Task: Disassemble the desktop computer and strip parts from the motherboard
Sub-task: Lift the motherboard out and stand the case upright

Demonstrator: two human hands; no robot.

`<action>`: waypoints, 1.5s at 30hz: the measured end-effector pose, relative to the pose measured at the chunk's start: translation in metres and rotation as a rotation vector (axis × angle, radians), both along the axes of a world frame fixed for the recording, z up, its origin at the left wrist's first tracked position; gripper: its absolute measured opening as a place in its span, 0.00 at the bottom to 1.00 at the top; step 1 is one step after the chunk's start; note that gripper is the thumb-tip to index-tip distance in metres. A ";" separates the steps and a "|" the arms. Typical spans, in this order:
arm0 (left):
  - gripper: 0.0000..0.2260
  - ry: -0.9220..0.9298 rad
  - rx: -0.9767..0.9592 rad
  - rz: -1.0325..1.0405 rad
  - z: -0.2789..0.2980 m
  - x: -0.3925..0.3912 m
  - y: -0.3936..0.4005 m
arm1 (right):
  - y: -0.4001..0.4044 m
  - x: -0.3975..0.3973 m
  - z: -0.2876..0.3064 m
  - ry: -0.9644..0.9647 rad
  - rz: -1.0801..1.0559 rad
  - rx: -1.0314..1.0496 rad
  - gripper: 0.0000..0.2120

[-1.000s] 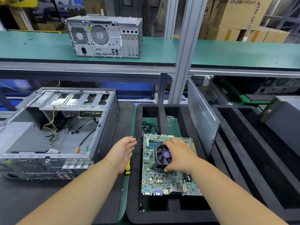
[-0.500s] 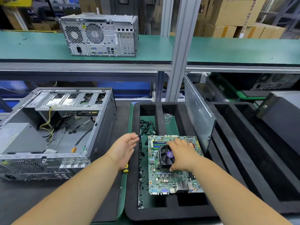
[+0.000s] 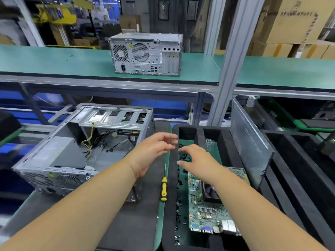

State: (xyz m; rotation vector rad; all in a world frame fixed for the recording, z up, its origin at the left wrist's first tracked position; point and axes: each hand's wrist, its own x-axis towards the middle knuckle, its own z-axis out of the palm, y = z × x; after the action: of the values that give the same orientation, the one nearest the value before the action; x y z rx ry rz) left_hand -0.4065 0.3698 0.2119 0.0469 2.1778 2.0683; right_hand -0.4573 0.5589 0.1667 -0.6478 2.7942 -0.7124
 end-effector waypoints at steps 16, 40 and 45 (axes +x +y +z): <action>0.12 -0.042 -0.607 0.451 -0.021 0.026 -0.200 | -0.186 -0.005 0.024 0.299 0.568 0.231 0.12; 0.33 -0.089 -1.339 0.585 -0.075 0.034 -0.220 | -0.314 -0.051 -0.002 0.242 0.569 0.302 0.36; 0.34 -0.067 -1.311 0.578 -0.075 0.035 -0.223 | -0.339 -0.045 -0.008 0.314 0.579 0.631 0.30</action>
State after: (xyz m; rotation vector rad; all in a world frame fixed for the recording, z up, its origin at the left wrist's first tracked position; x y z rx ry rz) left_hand -0.3719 0.1472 0.1372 -0.8130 3.2208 0.3424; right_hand -0.5028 0.2203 0.1584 -1.4017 2.6154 0.3912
